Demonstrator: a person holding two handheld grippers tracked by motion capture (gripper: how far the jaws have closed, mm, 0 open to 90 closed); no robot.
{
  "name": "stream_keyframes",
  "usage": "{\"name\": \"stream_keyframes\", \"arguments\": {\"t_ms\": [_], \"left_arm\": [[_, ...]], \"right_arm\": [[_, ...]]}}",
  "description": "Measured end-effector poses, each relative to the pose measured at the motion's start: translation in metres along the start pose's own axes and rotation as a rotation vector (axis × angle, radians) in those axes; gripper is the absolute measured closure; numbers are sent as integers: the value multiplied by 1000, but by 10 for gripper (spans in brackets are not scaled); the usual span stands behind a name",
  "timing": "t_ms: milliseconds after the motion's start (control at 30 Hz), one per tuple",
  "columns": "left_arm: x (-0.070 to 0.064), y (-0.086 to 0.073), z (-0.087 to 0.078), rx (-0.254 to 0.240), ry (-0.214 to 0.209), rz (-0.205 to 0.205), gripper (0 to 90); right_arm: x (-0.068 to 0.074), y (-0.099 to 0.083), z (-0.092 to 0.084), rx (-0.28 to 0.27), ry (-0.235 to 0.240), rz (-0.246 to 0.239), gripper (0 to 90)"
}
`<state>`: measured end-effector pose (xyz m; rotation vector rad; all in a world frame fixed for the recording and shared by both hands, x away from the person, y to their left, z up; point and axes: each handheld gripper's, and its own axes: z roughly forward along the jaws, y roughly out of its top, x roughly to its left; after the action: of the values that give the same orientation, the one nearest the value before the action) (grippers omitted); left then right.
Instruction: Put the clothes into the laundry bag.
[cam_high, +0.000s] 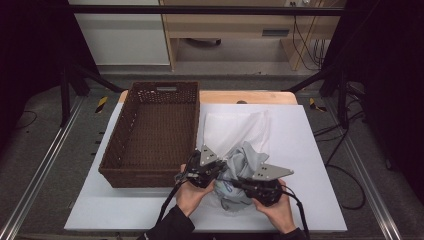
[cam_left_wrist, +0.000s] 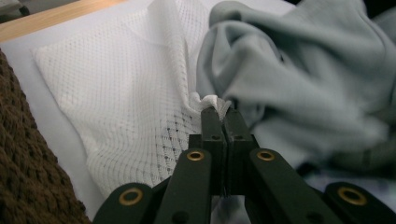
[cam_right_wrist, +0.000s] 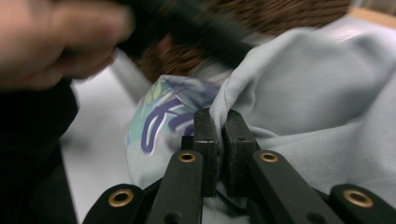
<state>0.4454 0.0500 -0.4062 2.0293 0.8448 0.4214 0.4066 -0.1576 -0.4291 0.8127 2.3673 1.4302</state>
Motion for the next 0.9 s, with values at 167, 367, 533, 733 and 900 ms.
{"name": "stream_keyframes", "arguments": {"t_ms": [167, 367, 533, 733, 900], "left_arm": [[-10, 12, -9, -27, -15, 37, 890], [-10, -2, -4, 11, -2, 52, 890], [-2, -17, -3, 20, -6, 30, 890], [-1, -24, -1, 21, -2, 34, 889], [-3, -27, 2, 29, 3, 47, 889]], "right_arm": [[5, -1, 30, 59, -26, -7, 861], [-8, -6, 59, 45, -230, 80, 856], [-10, -7, 63, 40, -219, 86, 769], [-3, 5, 22, -52, -189, 70, 560], [-23, 13, -13, -130, -380, 88, 239]]}}
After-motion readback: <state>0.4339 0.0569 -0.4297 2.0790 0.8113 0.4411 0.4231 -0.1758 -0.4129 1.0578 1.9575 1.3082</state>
